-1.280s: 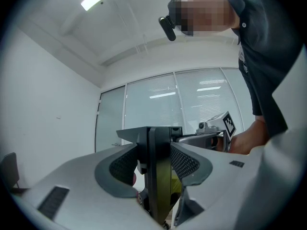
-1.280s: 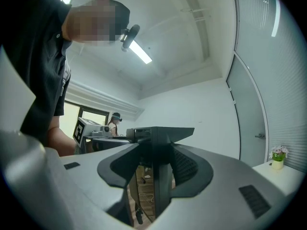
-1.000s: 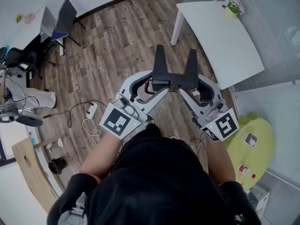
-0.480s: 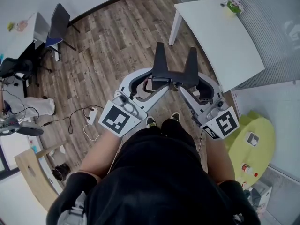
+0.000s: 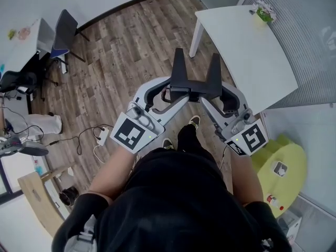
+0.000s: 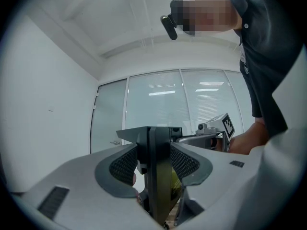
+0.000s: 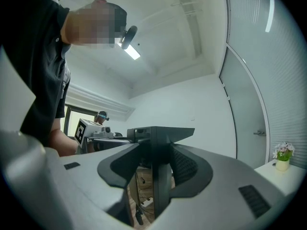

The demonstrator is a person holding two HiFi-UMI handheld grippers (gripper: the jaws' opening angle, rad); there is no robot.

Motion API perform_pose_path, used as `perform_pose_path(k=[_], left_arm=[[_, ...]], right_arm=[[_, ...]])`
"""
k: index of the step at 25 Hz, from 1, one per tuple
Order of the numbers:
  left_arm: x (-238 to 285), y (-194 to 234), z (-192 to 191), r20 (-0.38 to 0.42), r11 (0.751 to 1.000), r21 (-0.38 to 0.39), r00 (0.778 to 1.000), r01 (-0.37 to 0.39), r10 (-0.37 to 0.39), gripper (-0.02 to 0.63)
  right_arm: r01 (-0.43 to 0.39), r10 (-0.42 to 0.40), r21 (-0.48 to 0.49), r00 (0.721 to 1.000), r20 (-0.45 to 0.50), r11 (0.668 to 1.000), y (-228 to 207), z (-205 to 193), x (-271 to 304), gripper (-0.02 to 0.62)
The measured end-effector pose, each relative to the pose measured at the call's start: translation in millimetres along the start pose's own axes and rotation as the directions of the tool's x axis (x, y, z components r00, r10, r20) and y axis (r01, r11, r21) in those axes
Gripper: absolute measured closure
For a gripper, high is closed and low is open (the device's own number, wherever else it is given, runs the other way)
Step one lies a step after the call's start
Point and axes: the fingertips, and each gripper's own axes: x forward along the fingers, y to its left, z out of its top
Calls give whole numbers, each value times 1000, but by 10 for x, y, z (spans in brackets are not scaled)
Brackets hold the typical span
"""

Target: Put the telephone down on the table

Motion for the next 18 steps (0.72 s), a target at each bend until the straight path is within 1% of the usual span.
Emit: perform_pose_path(k=[4, 8, 15, 18], left_arm=[[328, 206, 8, -17, 1000, 13, 1000, -3, 3, 388], [697, 406, 21, -15, 1000, 10, 1000, -4, 4, 388], [1104, 559, 85, -18, 1000, 5, 1000, 8, -8, 388], [1450, 648, 72, -28, 1000, 2, 999, 17, -17, 388]], right_arm=[[-3, 3, 9, 1000, 5, 1000, -378, 33, 102, 385], [-3, 3, 10, 1000, 1, 1000, -788, 56, 187, 385], [10, -10, 8, 1000, -4, 1000, -1208, 141, 215, 385], [18, -18, 17, 1000, -4, 1000, -1562, 151, 194, 385]])
